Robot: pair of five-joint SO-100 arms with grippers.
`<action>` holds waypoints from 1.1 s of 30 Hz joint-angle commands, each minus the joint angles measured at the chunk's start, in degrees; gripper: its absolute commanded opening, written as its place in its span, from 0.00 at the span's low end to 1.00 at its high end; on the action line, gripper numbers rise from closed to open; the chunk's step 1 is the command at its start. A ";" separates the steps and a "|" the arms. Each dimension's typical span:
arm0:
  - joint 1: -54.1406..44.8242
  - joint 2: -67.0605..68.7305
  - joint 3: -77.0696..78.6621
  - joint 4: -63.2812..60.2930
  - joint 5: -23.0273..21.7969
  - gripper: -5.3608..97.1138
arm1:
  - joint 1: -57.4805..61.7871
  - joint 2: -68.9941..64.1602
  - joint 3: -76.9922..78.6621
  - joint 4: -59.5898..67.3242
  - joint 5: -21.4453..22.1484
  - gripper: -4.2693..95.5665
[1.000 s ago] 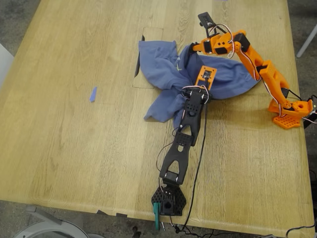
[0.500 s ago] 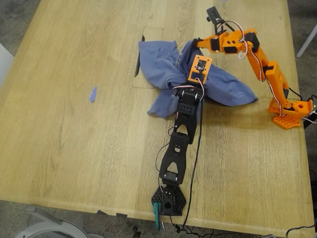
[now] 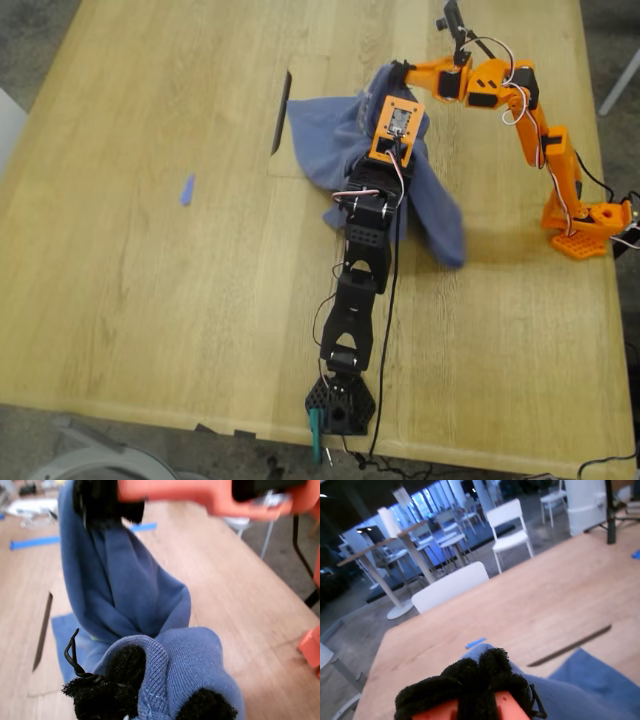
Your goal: Fold a T-shirt
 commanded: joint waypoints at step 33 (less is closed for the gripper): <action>6.86 27.42 -2.11 -25.75 8.00 0.05 | -12.22 12.48 -3.34 -35.42 -12.22 0.04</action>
